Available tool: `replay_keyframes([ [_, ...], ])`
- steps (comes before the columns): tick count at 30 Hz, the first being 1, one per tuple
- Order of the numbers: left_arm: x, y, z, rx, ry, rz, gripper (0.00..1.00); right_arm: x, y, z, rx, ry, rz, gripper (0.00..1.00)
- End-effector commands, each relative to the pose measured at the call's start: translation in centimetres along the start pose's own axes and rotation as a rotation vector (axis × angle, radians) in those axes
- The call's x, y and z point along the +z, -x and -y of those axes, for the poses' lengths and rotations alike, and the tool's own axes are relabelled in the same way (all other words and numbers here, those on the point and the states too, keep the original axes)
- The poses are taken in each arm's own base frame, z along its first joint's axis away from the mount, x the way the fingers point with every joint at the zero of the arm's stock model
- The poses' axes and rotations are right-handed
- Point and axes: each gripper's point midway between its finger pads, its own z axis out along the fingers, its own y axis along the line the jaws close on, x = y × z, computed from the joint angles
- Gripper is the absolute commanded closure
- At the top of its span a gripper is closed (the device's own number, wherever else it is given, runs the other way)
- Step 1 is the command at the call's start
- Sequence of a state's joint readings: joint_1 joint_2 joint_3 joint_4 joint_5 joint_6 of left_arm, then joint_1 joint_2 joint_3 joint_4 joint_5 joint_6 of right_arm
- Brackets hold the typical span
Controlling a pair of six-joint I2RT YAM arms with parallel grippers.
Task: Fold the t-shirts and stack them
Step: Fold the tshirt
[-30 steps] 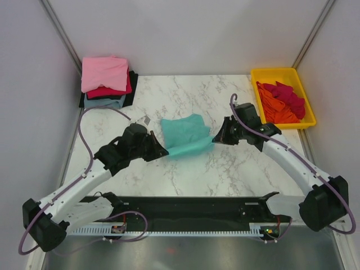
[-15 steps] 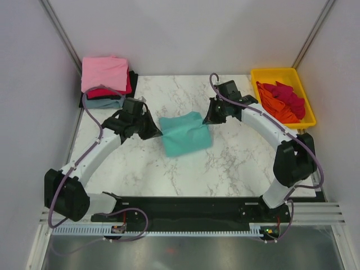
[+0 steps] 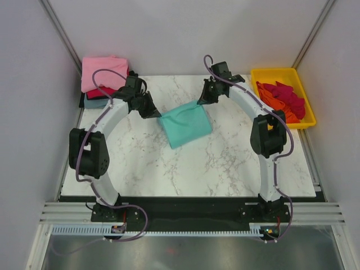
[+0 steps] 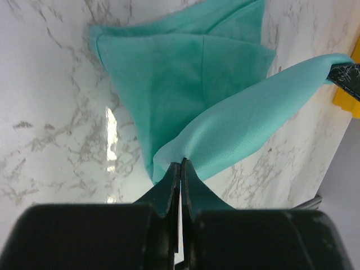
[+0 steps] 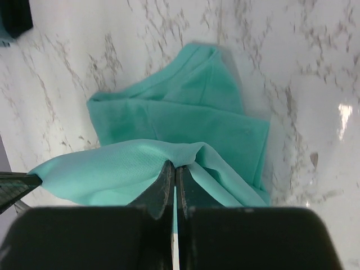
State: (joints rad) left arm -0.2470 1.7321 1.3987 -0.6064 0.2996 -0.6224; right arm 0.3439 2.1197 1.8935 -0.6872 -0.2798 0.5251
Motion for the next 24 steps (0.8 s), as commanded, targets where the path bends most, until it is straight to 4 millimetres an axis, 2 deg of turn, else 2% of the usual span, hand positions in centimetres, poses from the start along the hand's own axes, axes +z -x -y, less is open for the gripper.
replay_keyframes([
  [1, 0.6, 3.8, 0.5, 0.048, -0.036, 0.033, 0.98, 1.0, 3.2, -1.2, -0.003, 0.054, 0.03, 1.0],
  [2, 2.7, 4.1, -1.2, 0.02, -0.006, -0.001, 0.98, 3.3, 2.8, -0.2, 0.016, 0.042, -0.002, 0.99],
  [3, 3.4, 4.4, -1.7, 0.006, 0.004, -0.014, 0.98, 3.3, 4.5, -1.1, 0.014, 0.067, 0.034, 0.95],
  [4, 3.9, 5.5, -1.5, -0.002, -0.009, -0.012, 0.98, 4.3, 4.8, -0.9, 0.024, 0.07, 0.032, 0.88],
  [5, 4.6, 5.9, -1.7, -0.011, -0.015, -0.019, 0.97, 6.9, 4.0, 0.3, 0.048, 0.06, -0.004, 0.72],
  [6, 6.7, 5.8, -3.2, -0.038, 0.007, -0.059, 0.95, 7.1, 5.3, -0.2, 0.064, 0.085, 0.018, 0.67],
  [7, 7.0, 7.2, -2.7, -0.025, -0.001, -0.043, 0.94, 7.9, 5.3, -0.3, 0.078, 0.114, 0.003, 0.53],
  [8, 7.6, 7.5, -3.1, -0.033, 0.014, -0.059, 0.92, 9.8, 4.7, 0.6, 0.094, 0.114, -0.02, 0.45],
  [9, 9.1, 6.7, -4.7, -0.058, 0.061, -0.109, 0.87, 9.8, 5.5, 0.5, 0.097, 0.131, -0.004, 0.39],
  [10, 9.2, 7.3, -4.4, -0.052, 0.052, -0.1, 0.77, 10.1, 5.5, 0.7, 0.102, 0.133, -0.002, 0.35],
  [11, 9.3, 7.5, -5.0, -0.064, 0.06, -0.103, 0.65, 10.0, 6.1, 0.7, 0.094, 0.143, 0.018, 0.3],
  [13, 8.8, 7.7, -5.4, -0.067, 0.085, -0.082, 0.47, 9.8, 6.2, 1.7, 0.106, 0.134, 0.022, 0.27],
  [14, 8.5, 8.2, -5.7, -0.055, 0.114, -0.053, 0.27, 9.1, 6.6, 1.7, 0.103, 0.137, 0.039, 0.26],
  [16, 7.2, 9.7, -5.4, -0.027, 0.115, -0.005, 0.1, 8.1, 7.4, 2.5, 0.102, 0.123, 0.069, 0.26],
  [17, 6.7, 10.4, -5.3, -0.013, 0.117, 0.018, 0.05, 6.8, 8.2, 2.3, 0.086, 0.117, 0.097, 0.26],
  [19, 5.4, 11.3, -5.0, 0.018, 0.135, 0.061, 0.04, 6.0, 8.2, 3.0, 0.086, 0.096, 0.101, 0.26],
  [20, 4.2, 12.0, -4.7, 0.028, 0.147, 0.099, 0.04, 5.1, 8.1, 3.3, 0.074, 0.078, 0.112, 0.25],
  [22, 3.6, 11.3, -5.1, 0.028, 0.163, 0.101, 0.08, 4.2, 7.8, 3.6, 0.058, 0.053, 0.117, 0.25],
  [23, 2.6, 11.3, -4.5, 0.03, 0.149, 0.12, 0.12, 2.7, 8.2, 3.1, 0.042, 0.051, 0.141, 0.25],
  [24, 2.5, 10.9, -4.6, 0.026, 0.142, 0.12, 0.14, 2.8, 7.1, 4.0, 0.035, 0.02, 0.12, 0.25],
])
